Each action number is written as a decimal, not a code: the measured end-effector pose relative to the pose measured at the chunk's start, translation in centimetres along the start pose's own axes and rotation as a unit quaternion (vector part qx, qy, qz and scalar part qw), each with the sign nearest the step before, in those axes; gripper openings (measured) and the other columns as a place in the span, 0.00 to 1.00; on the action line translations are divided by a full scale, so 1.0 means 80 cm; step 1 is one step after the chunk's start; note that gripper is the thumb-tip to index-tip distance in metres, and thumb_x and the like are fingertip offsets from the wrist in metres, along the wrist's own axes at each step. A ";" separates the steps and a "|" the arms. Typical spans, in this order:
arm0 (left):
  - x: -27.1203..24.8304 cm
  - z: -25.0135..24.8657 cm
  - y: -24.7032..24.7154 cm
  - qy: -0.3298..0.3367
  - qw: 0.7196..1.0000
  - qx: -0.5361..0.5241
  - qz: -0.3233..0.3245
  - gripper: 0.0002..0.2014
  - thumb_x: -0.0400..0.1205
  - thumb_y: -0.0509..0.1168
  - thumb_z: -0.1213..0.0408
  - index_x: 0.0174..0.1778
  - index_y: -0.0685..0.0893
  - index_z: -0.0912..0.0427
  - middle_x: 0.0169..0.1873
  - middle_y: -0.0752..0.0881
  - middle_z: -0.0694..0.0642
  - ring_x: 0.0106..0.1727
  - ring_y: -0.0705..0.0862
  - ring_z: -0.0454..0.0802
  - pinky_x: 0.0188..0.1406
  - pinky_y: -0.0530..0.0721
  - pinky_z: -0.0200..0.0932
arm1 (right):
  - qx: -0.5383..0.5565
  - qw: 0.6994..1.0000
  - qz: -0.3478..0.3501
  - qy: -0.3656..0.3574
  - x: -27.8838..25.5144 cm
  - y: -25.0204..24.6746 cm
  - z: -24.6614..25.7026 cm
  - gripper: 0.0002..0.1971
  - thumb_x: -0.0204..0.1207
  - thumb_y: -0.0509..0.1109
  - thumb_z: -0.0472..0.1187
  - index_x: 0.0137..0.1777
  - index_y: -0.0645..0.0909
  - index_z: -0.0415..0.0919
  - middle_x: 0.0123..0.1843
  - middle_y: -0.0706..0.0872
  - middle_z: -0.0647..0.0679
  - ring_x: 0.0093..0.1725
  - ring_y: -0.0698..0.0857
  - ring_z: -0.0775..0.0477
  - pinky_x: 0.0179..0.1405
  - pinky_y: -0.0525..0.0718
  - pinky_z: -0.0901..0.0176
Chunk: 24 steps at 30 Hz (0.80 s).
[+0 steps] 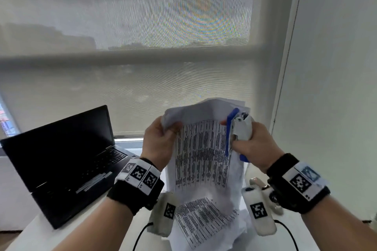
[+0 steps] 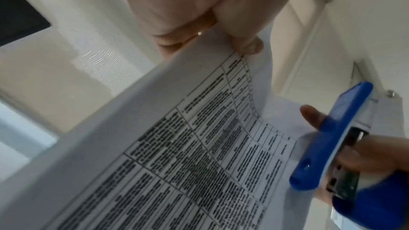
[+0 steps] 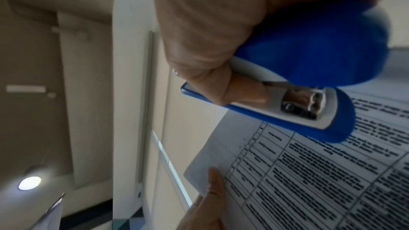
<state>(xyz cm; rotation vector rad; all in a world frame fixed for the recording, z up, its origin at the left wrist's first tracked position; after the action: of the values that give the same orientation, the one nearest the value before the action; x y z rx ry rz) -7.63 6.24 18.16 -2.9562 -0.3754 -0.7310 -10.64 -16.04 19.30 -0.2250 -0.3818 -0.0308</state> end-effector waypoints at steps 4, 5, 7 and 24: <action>-0.001 0.001 0.002 -0.001 1.000 -0.002 0.015 0.10 0.74 0.75 0.65 0.43 0.81 0.50 0.39 0.88 0.52 0.43 0.86 0.52 0.51 0.86 0.55 | 0.033 0.999 -0.010 -0.003 0.009 -0.004 0.004 0.24 0.54 0.66 0.31 0.53 0.85 0.41 0.31 0.81 0.44 0.29 0.77 0.43 0.28 0.77 0.51; -0.001 0.002 0.000 -0.007 1.000 0.003 0.011 0.09 0.75 0.76 0.67 0.43 0.82 0.50 0.39 0.89 0.53 0.43 0.87 0.52 0.51 0.87 0.56 | 0.031 0.999 -0.007 -0.004 0.010 -0.005 0.004 0.24 0.54 0.67 0.30 0.52 0.86 0.43 0.33 0.83 0.44 0.32 0.78 0.42 0.30 0.78 0.49; -0.001 0.003 -0.005 -0.017 1.000 0.006 -0.002 0.09 0.76 0.75 0.71 0.40 0.86 0.52 0.37 0.90 0.52 0.41 0.88 0.51 0.49 0.88 0.56 | 0.026 1.000 0.007 0.005 0.010 -0.006 0.000 0.24 0.54 0.66 0.31 0.52 0.86 0.45 0.35 0.83 0.41 0.32 0.77 0.42 0.29 0.77 0.50; 0.005 0.009 -0.023 -0.082 0.995 -0.044 -0.035 0.05 0.76 0.75 0.70 0.37 0.89 0.57 0.34 0.91 0.56 0.38 0.90 0.53 0.44 0.89 0.51 | 0.033 0.999 0.012 0.028 0.007 0.017 -0.002 0.23 0.54 0.67 0.33 0.52 0.85 0.36 0.34 0.80 0.42 0.29 0.75 0.48 0.24 0.73 0.59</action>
<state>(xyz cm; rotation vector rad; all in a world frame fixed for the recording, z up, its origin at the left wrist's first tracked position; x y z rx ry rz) -7.45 8.16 17.75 -3.1107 -0.4704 -0.5265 -9.99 -14.72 19.09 -0.1638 -0.3231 -0.0004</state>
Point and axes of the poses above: each hand's wrist, its own x-axis towards the middle knuckle, its own y-axis out of the palm, z = x × y, the point moved 3 cm from there along x, towards the middle knuckle
